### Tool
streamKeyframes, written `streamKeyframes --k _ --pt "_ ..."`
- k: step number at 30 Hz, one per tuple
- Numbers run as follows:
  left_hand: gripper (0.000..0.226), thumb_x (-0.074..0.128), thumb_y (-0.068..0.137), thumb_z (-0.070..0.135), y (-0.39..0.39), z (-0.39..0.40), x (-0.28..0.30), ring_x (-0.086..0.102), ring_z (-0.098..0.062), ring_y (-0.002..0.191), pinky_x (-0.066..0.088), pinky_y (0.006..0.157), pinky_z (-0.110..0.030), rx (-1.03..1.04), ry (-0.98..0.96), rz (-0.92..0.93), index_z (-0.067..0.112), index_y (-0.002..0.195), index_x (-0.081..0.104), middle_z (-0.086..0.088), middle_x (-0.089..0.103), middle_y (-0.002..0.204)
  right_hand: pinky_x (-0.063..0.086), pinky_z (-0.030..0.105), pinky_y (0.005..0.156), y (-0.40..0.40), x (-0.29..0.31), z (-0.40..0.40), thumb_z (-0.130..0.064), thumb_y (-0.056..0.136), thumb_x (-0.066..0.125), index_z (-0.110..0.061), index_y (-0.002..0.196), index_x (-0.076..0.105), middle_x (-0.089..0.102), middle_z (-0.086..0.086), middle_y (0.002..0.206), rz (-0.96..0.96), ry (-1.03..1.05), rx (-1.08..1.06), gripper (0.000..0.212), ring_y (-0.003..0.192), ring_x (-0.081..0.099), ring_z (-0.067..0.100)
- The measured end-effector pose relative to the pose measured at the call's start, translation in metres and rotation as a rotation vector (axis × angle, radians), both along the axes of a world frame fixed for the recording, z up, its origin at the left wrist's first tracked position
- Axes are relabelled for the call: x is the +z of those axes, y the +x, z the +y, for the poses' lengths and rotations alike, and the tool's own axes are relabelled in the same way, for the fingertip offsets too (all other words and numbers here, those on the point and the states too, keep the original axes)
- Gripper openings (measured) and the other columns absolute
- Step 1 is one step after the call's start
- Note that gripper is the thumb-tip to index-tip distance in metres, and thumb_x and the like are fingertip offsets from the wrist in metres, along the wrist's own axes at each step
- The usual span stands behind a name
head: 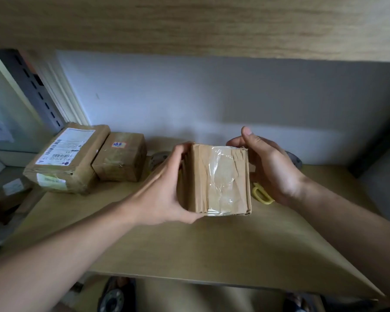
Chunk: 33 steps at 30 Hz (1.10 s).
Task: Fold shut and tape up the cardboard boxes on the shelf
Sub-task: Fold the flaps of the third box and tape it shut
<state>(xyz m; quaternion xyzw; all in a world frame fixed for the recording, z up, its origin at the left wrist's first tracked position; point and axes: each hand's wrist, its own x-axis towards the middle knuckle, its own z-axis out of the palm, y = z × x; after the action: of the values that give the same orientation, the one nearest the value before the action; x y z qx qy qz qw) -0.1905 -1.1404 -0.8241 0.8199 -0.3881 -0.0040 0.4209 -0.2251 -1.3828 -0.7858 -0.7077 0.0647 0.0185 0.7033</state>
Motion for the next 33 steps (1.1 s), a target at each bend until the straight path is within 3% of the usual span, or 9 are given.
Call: streamKeyframes --k 4,11,16,18,21,24,28,31,33 --pt "0.118 0.103 0.052 0.024 0.0 0.0 0.001 0.04 -0.017 0.147 0.035 0.12 -0.038 -0.083 -0.02 -0.236 0.025 0.145 0.029 -0.001 0.043 0.151 0.055 0.047 0.093 -0.004 -0.01 -0.002 -0.07 0.094 0.045 -0.026 0.133 0.063 0.07 0.006 0.129 0.189 0.007 0.223 0.061 0.121 0.065 0.029" --pt "0.118 0.102 0.056 0.02 0.002 -0.004 -0.002 0.028 -0.026 0.154 0.028 0.124 -0.032 -0.075 0.034 -0.437 0.019 0.148 0.028 -0.018 0.03 0.159 0.05 0.048 0.092 -0.01 -0.011 0.004 -0.051 0.085 0.061 -0.019 0.136 0.061 0.069 0.018 0.126 0.22 0.144 0.301 0.06 0.103 0.069 0.028" --pt "0.159 0.1 0.045 0.05 0.001 0.002 0.005 -0.006 -0.002 0.157 0.006 0.128 -0.024 -0.132 0.121 0.055 0.046 0.159 -0.012 0.012 -0.012 0.171 0.053 0.048 0.086 -0.006 -0.015 0.004 -0.049 0.081 0.069 -0.018 0.125 0.067 0.073 0.012 0.115 0.15 0.116 0.172 0.054 0.101 0.071 0.031" --pt "0.153 0.091 0.049 0.066 0.0 0.006 0.007 0.0 0.001 0.156 0.009 0.129 -0.031 -0.224 0.069 0.317 0.044 0.16 -0.011 0.017 -0.006 0.171 0.056 0.049 0.082 -0.003 -0.019 0.008 -0.059 0.078 0.075 -0.023 0.124 0.067 0.073 0.009 0.118 0.165 0.017 0.073 0.059 0.11 0.069 0.033" --pt "0.135 0.076 0.06 0.08 -0.002 0.005 0.003 0.015 0.013 0.15 0.018 0.12 -0.013 -0.2 0.031 0.441 0.036 0.163 0.002 0.029 0.014 0.165 0.057 0.047 0.082 -0.003 -0.021 0.015 -0.07 0.081 0.069 -0.03 0.117 0.069 0.076 -0.003 0.113 0.216 -0.081 -0.026 0.054 0.108 0.069 0.022" --pt "0.113 0.075 0.072 0.072 0.002 0.005 -0.001 0.038 0.007 0.144 0.033 0.118 -0.02 -0.078 -0.031 0.431 0.026 0.162 0.023 0.024 0.037 0.158 0.057 0.048 0.085 -0.004 -0.019 0.014 -0.069 0.091 0.057 -0.031 0.121 0.068 0.072 -0.003 0.119 0.227 -0.092 -0.037 0.05 0.115 0.063 0.021" --pt "0.08 0.075 0.08 0.05 0.012 0.021 0.002 0.058 -0.009 0.13 0.056 0.095 -0.03 -0.024 -0.088 0.557 0.04 0.152 0.041 0.024 0.056 0.143 0.055 0.039 0.068 -0.004 -0.014 0.009 -0.034 0.104 0.056 -0.03 0.12 0.068 0.067 -0.002 0.112 0.185 -0.094 -0.085 0.021 0.109 0.06 0.019" --pt "0.067 0.072 0.082 0.044 0.012 0.025 -0.004 0.059 -0.02 0.132 0.052 0.104 -0.056 -0.026 -0.205 0.723 0.044 0.145 0.05 0.011 0.06 0.144 0.056 0.035 0.066 -0.003 -0.017 0.004 -0.02 0.098 0.064 -0.029 0.119 0.068 0.068 0.0 0.108 0.153 -0.139 -0.05 0.023 0.101 0.063 0.019" --pt "0.054 0.066 0.089 0.032 0.011 0.021 -0.006 0.06 -0.025 0.131 0.05 0.105 -0.058 -0.006 -0.337 0.838 0.033 0.142 0.055 -0.002 0.063 0.142 0.052 0.033 0.066 -0.002 -0.019 0.003 -0.021 0.097 0.067 -0.027 0.118 0.069 0.068 0.0 0.106 0.151 -0.149 -0.043 0.022 0.093 0.062 0.018"
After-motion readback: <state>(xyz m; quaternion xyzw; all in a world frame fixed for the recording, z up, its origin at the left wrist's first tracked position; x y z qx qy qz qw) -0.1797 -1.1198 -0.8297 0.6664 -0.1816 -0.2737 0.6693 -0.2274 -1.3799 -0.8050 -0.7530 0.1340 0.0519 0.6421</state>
